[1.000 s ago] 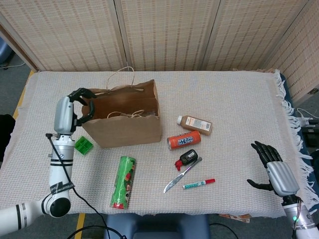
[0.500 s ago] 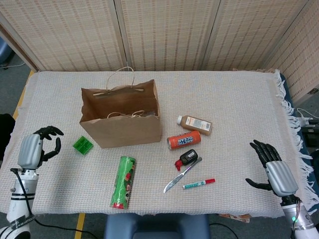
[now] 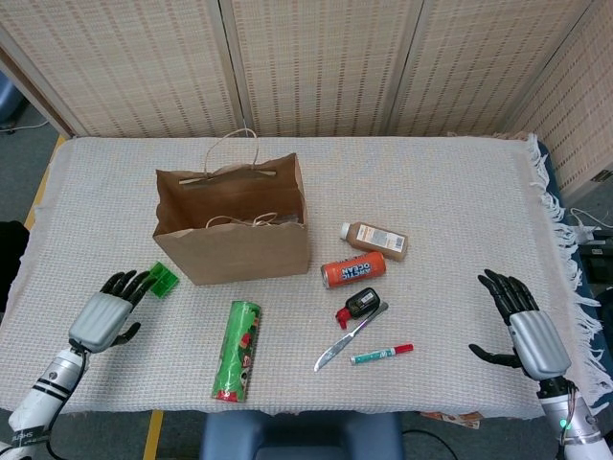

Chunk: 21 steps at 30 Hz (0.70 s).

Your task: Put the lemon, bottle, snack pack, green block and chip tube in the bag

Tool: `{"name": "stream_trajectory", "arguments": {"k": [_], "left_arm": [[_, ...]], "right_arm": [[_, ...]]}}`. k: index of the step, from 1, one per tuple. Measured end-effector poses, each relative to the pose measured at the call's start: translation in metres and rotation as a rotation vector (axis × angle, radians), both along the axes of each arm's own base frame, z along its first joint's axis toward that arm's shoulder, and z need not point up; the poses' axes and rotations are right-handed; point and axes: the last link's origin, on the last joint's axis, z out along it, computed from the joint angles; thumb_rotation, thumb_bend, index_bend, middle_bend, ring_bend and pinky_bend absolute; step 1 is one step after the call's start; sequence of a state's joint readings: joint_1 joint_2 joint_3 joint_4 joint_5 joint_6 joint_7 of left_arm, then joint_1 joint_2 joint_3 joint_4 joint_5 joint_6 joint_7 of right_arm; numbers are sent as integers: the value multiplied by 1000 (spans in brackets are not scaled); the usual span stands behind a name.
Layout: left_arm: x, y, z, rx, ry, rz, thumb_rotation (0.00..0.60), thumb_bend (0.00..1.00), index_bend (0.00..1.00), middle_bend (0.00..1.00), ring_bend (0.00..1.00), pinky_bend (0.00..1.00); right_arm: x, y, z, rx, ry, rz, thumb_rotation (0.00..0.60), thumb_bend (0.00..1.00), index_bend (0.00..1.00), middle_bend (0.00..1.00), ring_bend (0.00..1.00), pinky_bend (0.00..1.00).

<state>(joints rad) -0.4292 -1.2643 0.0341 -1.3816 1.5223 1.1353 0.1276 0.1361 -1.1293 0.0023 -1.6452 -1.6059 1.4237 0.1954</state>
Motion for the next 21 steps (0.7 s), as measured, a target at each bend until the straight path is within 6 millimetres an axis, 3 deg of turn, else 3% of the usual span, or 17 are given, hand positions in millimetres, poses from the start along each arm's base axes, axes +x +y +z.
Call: {"name": "stream_trajectory", "arguments": {"k": [21], "left_arm": [[30,67,-53,-85,178,-16,600,355,0,0,0,81]], "right_arm": [[-1,-1,-1,41,7,-39,600,26,0,0,0,0]]}}
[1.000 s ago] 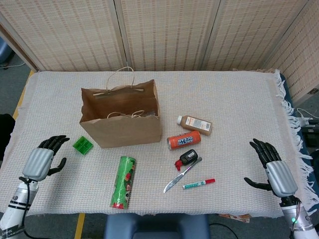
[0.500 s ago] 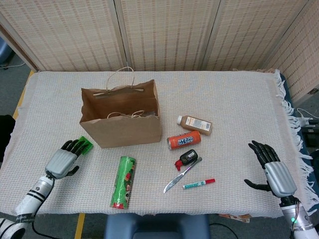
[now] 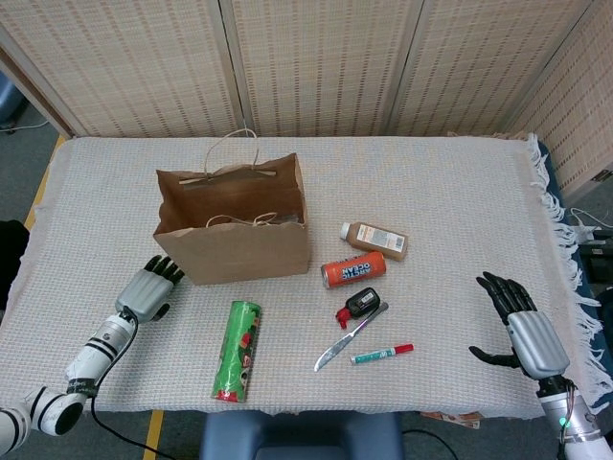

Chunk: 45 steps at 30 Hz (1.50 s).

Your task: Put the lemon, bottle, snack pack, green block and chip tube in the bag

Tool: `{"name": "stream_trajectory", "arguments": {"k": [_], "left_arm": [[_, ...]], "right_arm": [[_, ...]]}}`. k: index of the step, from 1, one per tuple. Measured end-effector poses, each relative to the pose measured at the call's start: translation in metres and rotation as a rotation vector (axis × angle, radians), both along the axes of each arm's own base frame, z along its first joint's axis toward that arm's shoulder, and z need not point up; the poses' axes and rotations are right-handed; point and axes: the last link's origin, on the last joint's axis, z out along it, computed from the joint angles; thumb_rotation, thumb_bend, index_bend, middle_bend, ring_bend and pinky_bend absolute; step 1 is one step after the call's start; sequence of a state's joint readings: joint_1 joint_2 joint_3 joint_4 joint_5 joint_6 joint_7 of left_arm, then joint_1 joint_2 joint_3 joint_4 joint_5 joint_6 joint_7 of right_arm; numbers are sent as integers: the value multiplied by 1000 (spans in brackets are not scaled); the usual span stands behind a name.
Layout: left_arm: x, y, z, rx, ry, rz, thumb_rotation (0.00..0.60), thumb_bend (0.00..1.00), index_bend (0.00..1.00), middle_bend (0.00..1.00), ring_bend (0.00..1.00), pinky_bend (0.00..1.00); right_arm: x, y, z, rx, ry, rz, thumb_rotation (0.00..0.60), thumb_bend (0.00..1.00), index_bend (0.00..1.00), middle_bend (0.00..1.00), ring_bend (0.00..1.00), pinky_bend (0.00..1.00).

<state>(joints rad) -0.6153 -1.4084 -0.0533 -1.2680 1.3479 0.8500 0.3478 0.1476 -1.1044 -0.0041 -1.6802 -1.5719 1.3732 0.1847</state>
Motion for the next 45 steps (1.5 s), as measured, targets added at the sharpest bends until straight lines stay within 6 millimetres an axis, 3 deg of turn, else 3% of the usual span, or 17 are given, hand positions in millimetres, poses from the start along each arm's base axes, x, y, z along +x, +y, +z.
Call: {"name": "stream_trajectory", "arguments": {"k": [11,14,16,19,22,24,27,36,45], "left_arm": [[-7,25,-8,12,102,29,600,357,0,0,0,90],[-13,29,-6,23,124,56,600,364,20,0,11,143],[-17,30,-5,29,131,71,600,383,112,21,66,231],[-20,30,-4,30,136,82,600,463,339,200,259,452],[-24,27,-2,32,126,105,600,562,552,490,500,670],[-26,25,-1,35,118,113,600,593,635,602,589,732],[-26,23,2,55,99,113,600,616,682,652,631,750],[-23,20,36,272,-124,148,600,626,692,663,644,740],[-11,31,100,680,-746,414,600,625,679,654,639,722]], "right_arm": [[-1,-1,0,13,-3,-13,600,26,0,0,0,0],[-1,-1,0,15,-5,-14,600,27,0,0,0,0],[0,-1,0,18,-6,-14,600,26,0,0,0,0],[0,-1,-1,20,-7,-13,600,26,0,0,0,0],[0,-1,-1,20,-7,-13,600,26,0,0,0,0],[0,0,0,20,-7,-13,600,26,0,0,0,0],[0,0,0,18,-7,-13,600,26,0,0,0,0],[-1,0,1,14,-3,-13,600,26,0,0,0,0],[0,0,-1,13,3,-5,600,26,0,0,0,0]]}}
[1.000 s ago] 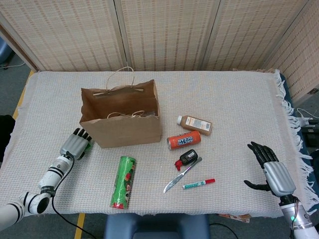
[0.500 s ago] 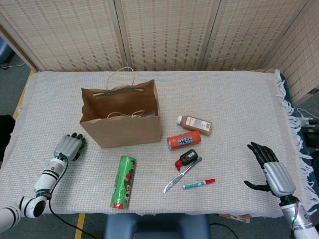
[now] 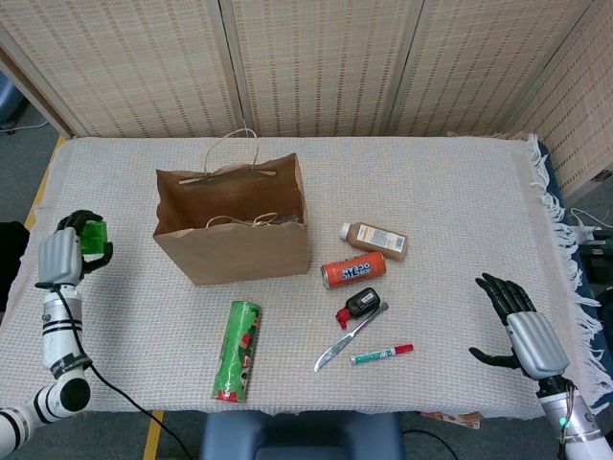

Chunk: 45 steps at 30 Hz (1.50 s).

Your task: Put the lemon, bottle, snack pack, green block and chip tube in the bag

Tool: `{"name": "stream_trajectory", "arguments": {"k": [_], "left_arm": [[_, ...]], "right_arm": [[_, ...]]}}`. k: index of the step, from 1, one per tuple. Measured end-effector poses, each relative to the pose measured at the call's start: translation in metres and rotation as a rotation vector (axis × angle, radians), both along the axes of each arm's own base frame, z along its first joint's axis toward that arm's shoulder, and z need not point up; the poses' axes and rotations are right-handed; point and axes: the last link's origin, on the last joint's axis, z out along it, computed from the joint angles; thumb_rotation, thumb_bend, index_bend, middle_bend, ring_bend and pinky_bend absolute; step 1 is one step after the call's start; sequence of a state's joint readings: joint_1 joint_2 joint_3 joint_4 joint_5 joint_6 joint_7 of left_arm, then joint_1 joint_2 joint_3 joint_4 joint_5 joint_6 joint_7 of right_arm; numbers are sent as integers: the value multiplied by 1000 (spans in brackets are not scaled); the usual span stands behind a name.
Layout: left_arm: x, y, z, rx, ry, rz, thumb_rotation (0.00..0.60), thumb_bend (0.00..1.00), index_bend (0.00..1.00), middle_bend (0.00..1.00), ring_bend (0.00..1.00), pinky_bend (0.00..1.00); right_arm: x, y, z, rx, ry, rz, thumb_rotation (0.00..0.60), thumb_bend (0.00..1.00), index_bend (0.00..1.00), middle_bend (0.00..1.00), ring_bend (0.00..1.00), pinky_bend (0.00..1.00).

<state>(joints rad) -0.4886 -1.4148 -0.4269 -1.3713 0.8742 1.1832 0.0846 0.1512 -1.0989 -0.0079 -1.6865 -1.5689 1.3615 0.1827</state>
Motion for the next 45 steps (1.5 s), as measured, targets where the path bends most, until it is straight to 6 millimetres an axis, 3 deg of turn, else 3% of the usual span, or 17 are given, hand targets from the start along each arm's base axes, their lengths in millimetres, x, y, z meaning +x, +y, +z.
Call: {"name": "stream_trajectory", "arguments": {"k": [5,8,12,17,22,28,30,32,34,35,39,45], "left_arm": [[31,13,46,187,-411,22,600,626,679,654,639,718],[61,20,71,229,-503,-63,600,627,679,654,639,718],[99,25,75,194,-521,-168,600,626,680,654,639,716],[145,27,61,101,-482,-277,600,624,678,650,632,711],[182,26,27,-5,-403,-361,600,617,672,643,622,705],[207,19,-13,-108,-316,-424,600,606,630,609,584,678],[212,18,-25,-130,-292,-444,600,559,530,509,476,589],[215,18,-36,-162,-246,-461,600,450,259,217,194,354],[219,19,-44,-203,-212,-477,600,398,93,45,37,211],[221,20,-48,-221,-199,-485,600,383,45,7,6,169],[229,24,-58,-262,-161,-506,600,372,9,0,0,126],[226,23,-57,-262,-163,-502,600,370,0,0,0,125]], "right_arm": [[0,0,-1,1,2,2,600,26,0,0,0,0],[0,0,-2,3,2,1,600,26,0,0,0,0],[0,0,-2,5,-1,-1,600,26,0,0,0,0],[0,0,-2,9,-1,-1,600,26,0,0,0,0],[0,-1,-1,12,-3,-6,600,26,0,0,0,0],[0,0,0,21,-7,-8,600,26,0,0,0,0],[0,0,0,24,-7,-7,600,26,0,0,0,0],[0,0,0,25,-6,-7,600,26,0,0,0,0],[1,0,0,24,-11,-5,600,26,0,0,0,0],[1,0,1,22,-14,-4,600,26,0,0,0,0],[1,1,2,17,-16,0,600,25,0,0,0,0],[0,1,2,15,-15,1,600,25,0,0,0,0]]}}
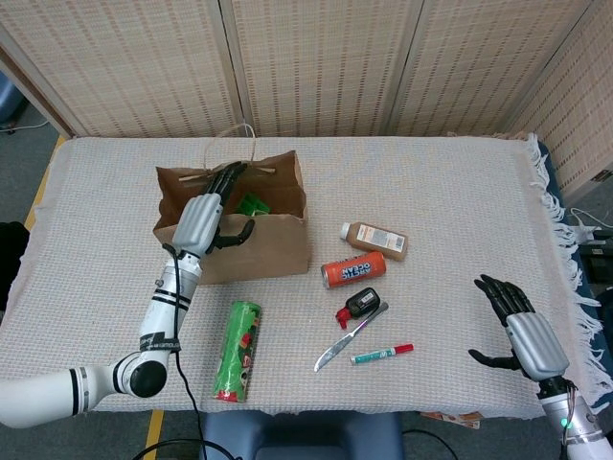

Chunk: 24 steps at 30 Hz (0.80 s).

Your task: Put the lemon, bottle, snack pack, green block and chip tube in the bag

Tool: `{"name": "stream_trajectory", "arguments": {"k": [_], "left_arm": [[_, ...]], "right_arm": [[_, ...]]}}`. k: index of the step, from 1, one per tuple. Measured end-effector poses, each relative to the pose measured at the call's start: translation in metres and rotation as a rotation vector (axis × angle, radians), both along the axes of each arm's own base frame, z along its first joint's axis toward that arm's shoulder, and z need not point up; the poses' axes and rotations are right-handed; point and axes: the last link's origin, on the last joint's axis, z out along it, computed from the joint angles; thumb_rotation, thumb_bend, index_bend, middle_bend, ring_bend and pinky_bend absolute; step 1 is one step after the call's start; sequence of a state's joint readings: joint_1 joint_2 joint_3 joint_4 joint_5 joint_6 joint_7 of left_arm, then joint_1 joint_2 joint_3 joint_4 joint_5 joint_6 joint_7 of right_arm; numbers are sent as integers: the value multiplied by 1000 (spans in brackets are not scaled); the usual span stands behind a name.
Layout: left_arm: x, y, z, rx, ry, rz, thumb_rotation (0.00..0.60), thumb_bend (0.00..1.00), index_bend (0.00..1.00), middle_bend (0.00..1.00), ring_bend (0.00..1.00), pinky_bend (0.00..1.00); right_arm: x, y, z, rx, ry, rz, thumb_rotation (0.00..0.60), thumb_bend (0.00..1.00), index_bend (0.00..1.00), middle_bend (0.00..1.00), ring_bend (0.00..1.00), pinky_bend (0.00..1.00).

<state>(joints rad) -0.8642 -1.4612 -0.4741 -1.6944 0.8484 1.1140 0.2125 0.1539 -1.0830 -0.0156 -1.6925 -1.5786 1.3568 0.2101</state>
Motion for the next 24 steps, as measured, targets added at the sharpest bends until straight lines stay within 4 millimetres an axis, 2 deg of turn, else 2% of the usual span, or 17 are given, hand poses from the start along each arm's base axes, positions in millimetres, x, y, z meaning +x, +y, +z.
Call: {"name": "stream_trajectory", "arguments": {"k": [2,4,7,9,11,15,19,24], "left_arm": [[-2,-1,2,0,-15,7,600,380,13,0,0,133],[-4,-2,6,7,-40,22,600,429,86,17,28,184],[-12,-4,15,43,-73,45,600,505,265,149,154,292],[-20,-6,23,75,-82,52,600,519,335,242,239,356],[-32,-11,34,107,-95,58,600,523,368,297,283,397],[-63,-24,59,172,-123,85,600,542,435,379,360,456],[-104,-42,82,227,-125,131,600,555,504,445,419,509],[-149,-66,89,219,-28,176,600,557,512,456,420,508]], "right_arm": [[0,0,0,1,2,-1,600,26,0,0,0,0],[0,0,0,0,4,-2,600,26,0,0,0,0],[-1,0,1,-3,6,-6,600,25,0,0,0,0],[-1,0,1,-7,5,-7,600,26,0,0,0,0],[-1,1,1,-9,6,-7,600,25,0,0,0,0],[-1,1,1,-8,11,-6,600,26,0,0,0,0],[-1,1,0,-5,17,-8,600,26,0,0,0,0],[-1,1,-1,-3,23,-9,600,26,0,0,0,0]]}}
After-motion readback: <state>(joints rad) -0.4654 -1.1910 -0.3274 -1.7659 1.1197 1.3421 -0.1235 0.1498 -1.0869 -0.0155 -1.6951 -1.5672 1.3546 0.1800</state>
